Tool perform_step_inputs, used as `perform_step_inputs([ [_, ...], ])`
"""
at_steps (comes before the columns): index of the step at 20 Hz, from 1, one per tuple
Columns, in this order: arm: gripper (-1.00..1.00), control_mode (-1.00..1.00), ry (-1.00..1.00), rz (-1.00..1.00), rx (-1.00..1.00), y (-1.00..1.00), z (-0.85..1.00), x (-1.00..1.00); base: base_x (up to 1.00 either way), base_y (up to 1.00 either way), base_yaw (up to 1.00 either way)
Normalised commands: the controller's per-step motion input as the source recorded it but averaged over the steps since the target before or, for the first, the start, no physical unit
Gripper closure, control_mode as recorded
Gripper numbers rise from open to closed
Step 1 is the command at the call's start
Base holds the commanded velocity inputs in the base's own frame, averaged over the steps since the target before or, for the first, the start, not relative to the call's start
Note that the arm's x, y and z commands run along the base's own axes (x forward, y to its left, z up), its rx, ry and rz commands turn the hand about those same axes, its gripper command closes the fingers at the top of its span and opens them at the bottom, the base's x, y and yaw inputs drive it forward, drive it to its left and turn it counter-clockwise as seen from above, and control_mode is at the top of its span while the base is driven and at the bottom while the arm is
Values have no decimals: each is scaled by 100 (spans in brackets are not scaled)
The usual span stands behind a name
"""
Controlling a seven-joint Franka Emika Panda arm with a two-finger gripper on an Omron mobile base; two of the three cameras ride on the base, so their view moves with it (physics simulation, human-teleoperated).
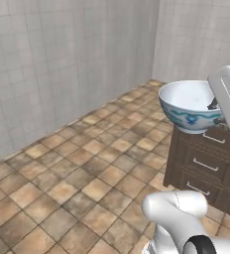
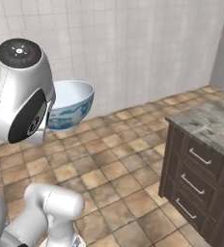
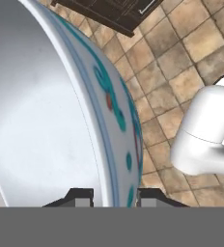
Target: Pick up the bowls from the cabinet and place each bowl in front of a stool on the dining counter.
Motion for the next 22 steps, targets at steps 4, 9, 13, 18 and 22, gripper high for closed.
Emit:
perform_step_inputs([
  [4,100,100,0,0,0,0,0,0,100,100,-46],
  [9,100,100,0,0,0,0,0,0,100,100,-47],
  [13,100,100,0,0,0,0,0,0,100,100,-45],
  [18,100,100,0,0,0,0,0,0,100,100,-43],
  [22,100,100,0,0,0,0,0,0,100,100,-44],
])
